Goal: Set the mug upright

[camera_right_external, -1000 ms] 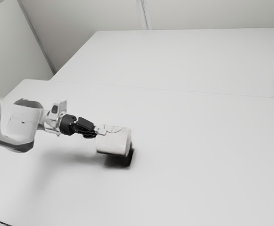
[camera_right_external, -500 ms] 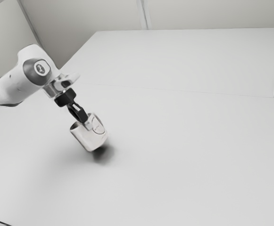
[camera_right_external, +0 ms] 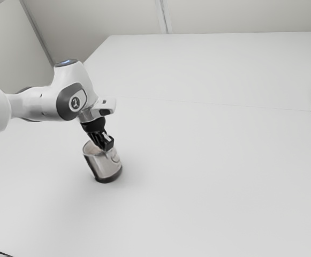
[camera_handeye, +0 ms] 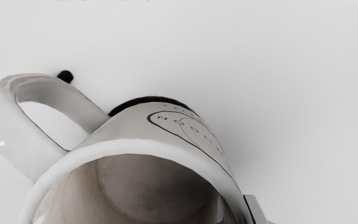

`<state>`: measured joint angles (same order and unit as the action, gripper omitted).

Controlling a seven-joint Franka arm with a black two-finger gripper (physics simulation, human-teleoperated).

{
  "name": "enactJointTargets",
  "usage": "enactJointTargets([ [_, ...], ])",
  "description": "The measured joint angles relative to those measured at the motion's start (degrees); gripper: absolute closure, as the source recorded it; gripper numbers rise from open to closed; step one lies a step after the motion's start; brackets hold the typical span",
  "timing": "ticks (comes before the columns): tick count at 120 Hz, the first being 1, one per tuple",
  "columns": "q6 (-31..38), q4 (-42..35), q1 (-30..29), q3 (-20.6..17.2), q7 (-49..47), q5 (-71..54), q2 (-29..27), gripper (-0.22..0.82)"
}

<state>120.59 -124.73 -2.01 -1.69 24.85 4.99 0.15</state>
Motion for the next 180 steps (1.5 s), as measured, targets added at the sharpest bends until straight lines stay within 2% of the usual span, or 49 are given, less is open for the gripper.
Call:
enactJointTargets([
  [19, 4.54, -2.38, 2.48, -0.15, -4.45, -0.51, 0.36, 0.76],
  [45, 6.95, -2.73, 4.09, 0.07, -8.46, -0.19, 0.64, 0.32],
  [60, 6.98, -1.95, 3.06, 0.03, -10.12, -0.10, -0.34, 0.18],
  [72, 4.70, 2.51, 2.11, 0.02, -11.17, -0.02, -0.48, 0.11],
  [94, -4.16, 16.62, 0.08, 0.01, -12.80, 0.22, 2.70, 0.05],
  [113, -13.16, 29.55, -4.71, 0.45, -13.89, 0.14, 5.59, 0.02],
  [128, -19.09, 36.65, -4.46, 0.54, -14.51, 0.01, 6.94, 0.01],
  [148, -23.50, 39.13, -3.45, 0.47, -15.16, -0.73, 7.34, 0.01],
  [180, -26.35, 39.19, -3.45, 0.45, -15.85, -1.21, 7.36, 0.00],
])
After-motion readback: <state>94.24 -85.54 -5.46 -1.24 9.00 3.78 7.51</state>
